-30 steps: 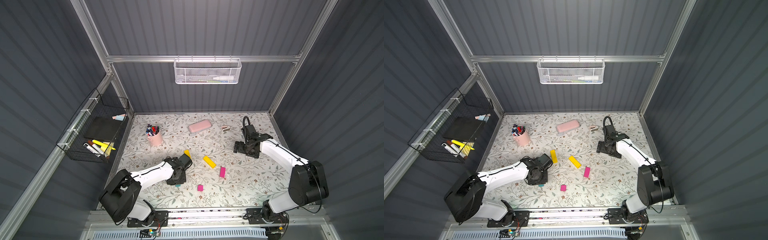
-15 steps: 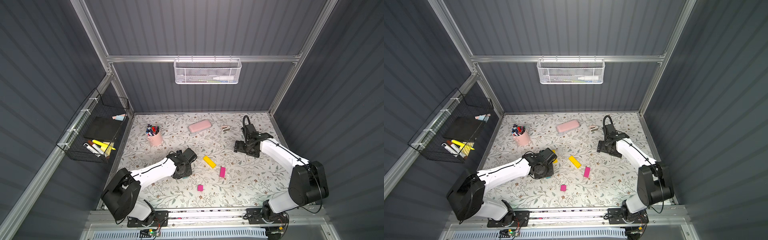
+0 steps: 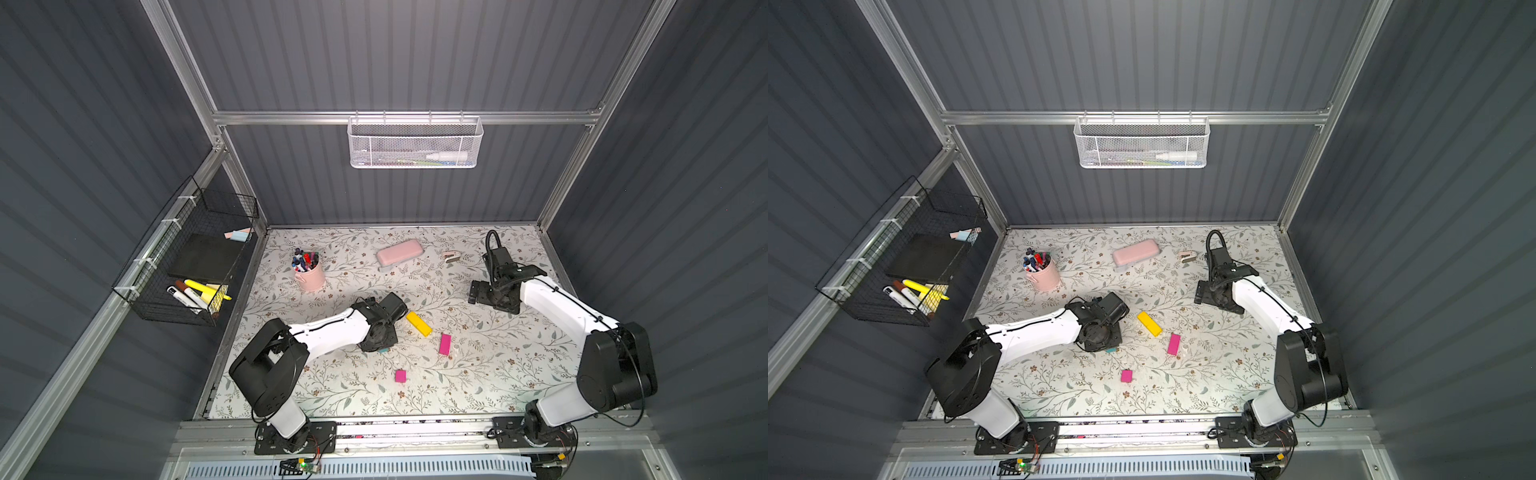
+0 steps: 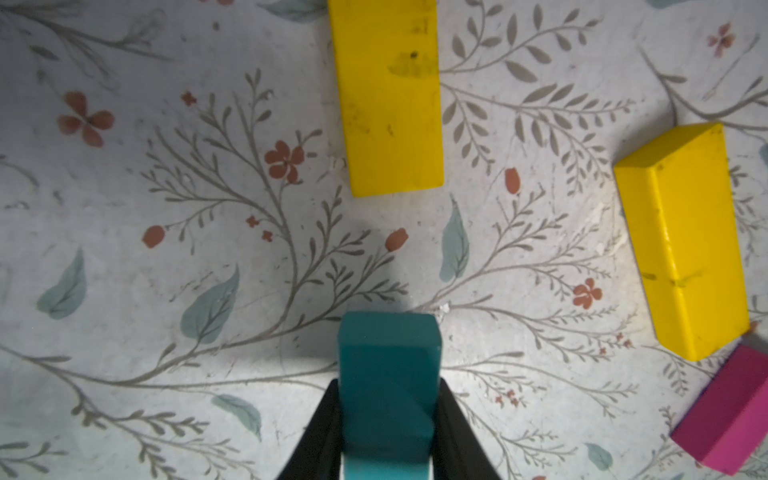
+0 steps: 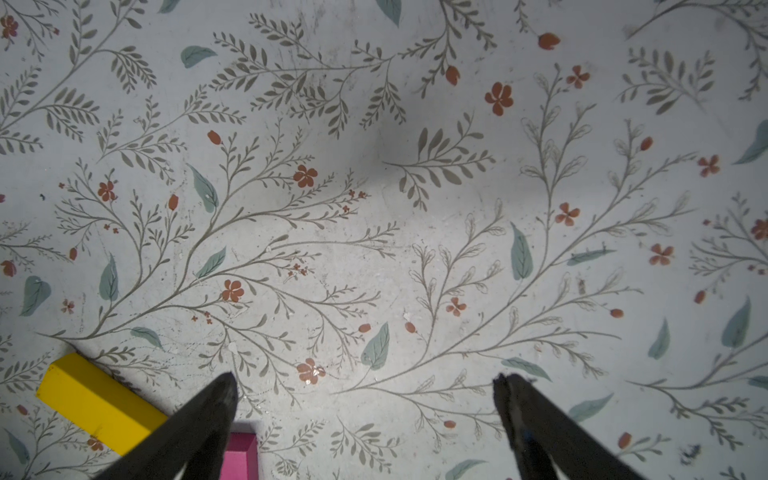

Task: Assemble the letter v with building blocks
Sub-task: Assemble the building block at the center of the board.

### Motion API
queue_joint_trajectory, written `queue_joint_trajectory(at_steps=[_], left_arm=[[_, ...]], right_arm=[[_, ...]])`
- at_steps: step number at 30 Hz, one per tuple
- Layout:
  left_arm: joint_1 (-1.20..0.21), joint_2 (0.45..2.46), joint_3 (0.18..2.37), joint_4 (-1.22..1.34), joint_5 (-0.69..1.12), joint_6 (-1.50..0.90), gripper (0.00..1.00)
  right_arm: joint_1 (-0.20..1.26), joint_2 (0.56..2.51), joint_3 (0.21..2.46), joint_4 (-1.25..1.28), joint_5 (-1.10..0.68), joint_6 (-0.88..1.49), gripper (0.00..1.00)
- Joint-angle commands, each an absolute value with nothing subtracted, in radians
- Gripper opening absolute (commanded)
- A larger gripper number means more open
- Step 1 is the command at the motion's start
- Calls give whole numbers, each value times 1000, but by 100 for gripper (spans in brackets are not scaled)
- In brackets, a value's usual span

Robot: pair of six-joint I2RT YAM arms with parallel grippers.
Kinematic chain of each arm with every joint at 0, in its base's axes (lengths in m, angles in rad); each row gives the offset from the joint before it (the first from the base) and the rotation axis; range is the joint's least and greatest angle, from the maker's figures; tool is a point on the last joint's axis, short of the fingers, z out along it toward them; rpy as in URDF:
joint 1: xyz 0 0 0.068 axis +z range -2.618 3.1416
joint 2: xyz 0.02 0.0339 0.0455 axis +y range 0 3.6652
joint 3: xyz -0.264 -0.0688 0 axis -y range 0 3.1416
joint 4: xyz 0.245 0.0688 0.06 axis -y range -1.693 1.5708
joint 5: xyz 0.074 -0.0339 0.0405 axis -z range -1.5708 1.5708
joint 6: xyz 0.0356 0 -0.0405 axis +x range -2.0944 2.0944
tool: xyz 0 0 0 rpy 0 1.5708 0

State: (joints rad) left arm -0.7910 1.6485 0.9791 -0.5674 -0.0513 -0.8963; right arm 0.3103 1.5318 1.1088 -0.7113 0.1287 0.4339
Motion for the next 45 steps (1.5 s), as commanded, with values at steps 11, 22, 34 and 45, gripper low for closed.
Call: queue_joint_trajectory(at_steps=[11, 22, 34, 45], left_arm=[[-794, 1730, 1020, -538, -49, -931, 10], [-794, 1752, 1014, -517, -23, -983, 12], [-794, 1771, 1036, -556, -68, -1018, 10], [-793, 1793, 1063, -621, -106, -1019, 10]], right_arm=[[316, 1554, 1132, -737, 137, 430, 99], [316, 1542, 1131, -742, 120, 424, 99], [316, 1512, 1100, -716, 111, 426, 99], [316, 1533, 1098, -684, 82, 428, 99]])
